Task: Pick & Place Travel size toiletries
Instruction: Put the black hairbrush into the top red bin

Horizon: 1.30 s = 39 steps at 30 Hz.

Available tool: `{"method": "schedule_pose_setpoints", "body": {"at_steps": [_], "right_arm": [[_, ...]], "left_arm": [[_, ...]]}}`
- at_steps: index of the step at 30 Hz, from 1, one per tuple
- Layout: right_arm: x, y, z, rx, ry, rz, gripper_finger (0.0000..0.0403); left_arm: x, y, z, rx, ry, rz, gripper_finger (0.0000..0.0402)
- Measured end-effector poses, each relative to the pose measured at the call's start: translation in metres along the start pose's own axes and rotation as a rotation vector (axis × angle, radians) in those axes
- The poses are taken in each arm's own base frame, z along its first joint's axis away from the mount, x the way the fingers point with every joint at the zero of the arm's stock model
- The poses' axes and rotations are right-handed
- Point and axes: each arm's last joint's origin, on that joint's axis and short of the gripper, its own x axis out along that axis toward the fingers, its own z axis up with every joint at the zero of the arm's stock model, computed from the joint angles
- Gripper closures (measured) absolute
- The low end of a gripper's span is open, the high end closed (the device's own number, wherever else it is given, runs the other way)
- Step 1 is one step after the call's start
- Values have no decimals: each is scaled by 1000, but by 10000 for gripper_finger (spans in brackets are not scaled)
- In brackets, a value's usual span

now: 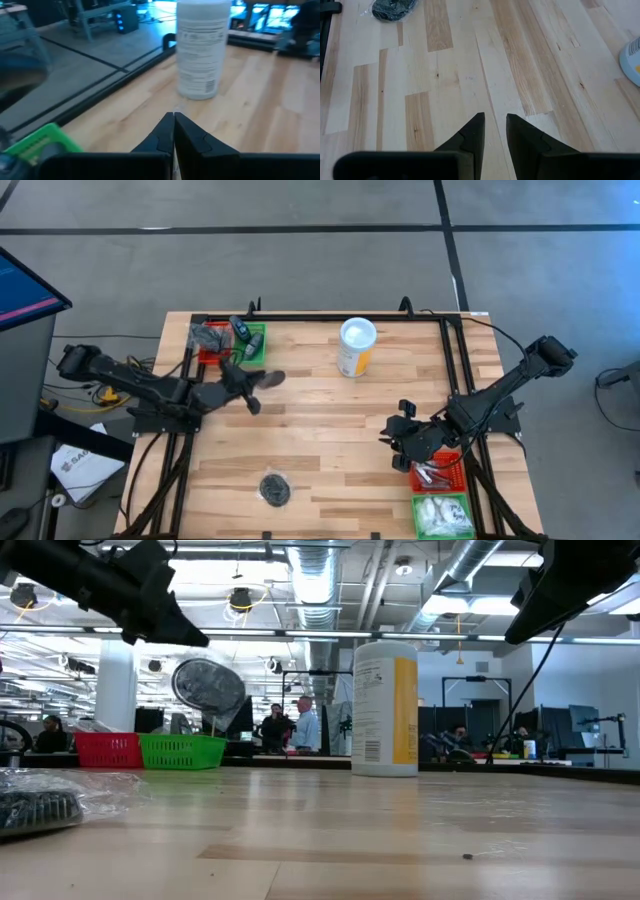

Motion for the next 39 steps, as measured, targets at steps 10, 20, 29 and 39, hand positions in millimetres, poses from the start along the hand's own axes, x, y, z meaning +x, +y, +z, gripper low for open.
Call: {"method": "schedule_pose_setpoints", "body": {"at_steps": [10, 20, 29, 39], "right_arm": [[0, 0, 0, 0, 0, 0, 331], [0, 0, 0, 0, 0, 0, 331], [0, 0, 0, 0, 0, 0, 331], [0, 0, 0, 0, 0, 0, 331]], "left_arm": [[4, 20, 4, -23, -9, 152, 401], [13, 44, 7, -15, 13, 305, 401], [16, 65, 11, 66, 13, 547, 401], [19, 82, 12, 124, 49, 740, 401]]}}
